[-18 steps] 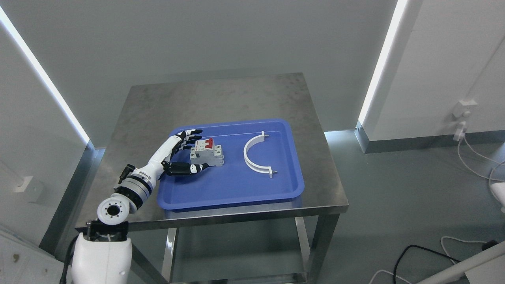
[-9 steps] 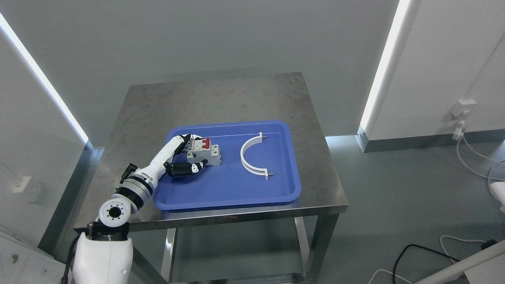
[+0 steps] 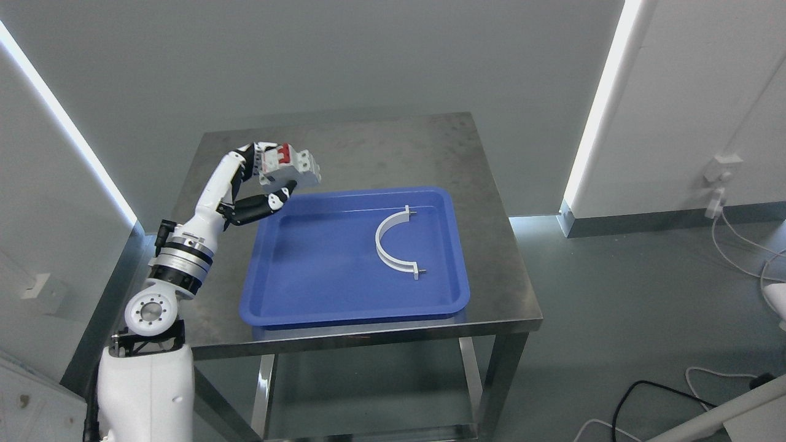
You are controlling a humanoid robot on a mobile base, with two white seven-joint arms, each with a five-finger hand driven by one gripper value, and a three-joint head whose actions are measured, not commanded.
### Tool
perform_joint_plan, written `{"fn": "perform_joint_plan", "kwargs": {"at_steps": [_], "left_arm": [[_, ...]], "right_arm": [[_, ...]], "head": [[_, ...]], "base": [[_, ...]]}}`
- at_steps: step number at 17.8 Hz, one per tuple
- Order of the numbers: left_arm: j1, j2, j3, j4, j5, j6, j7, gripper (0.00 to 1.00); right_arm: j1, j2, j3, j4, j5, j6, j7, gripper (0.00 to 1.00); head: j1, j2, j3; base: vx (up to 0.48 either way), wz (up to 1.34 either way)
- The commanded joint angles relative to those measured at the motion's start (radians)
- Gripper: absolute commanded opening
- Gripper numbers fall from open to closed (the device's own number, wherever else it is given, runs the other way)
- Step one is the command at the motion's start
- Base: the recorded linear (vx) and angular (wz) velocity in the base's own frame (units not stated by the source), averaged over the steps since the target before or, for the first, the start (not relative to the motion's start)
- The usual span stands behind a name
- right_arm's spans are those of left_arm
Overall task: Place circuit breaker on shelf
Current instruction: 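Lift the circuit breaker up out of the tray with the left hand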
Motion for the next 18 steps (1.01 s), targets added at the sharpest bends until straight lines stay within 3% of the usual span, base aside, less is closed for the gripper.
{"fn": "perform_joint_plan", "kwargs": {"at_steps": [1, 8, 18], "left_arm": [[0.077, -0.001, 0.1, -0.123, 0.192, -0.082, 0.179, 0.12], [0.269, -0.001, 0.072, -0.204, 0.195, -0.255, 0.18, 0.12], [0.271, -0.001, 0.078, -0.263, 0.195, -0.275, 0.143, 0.13]], "right_arm": [[-0.001, -0.017, 0.0, 0.0, 0.0, -0.001, 0.0, 1.0], [-0.001, -0.017, 0.0, 0.0, 0.0, -0.001, 0.0, 1.0], [0.001, -0.017, 0.0, 0.0, 0.0, -0.001, 0.0, 1.0]], "head": [[0.0, 0.0, 0.0], [0.0, 0.0, 0.0], [0.0, 0.0, 0.0]], "base": [[0.0, 0.0], [0.0, 0.0], [0.01, -0.01]]}}
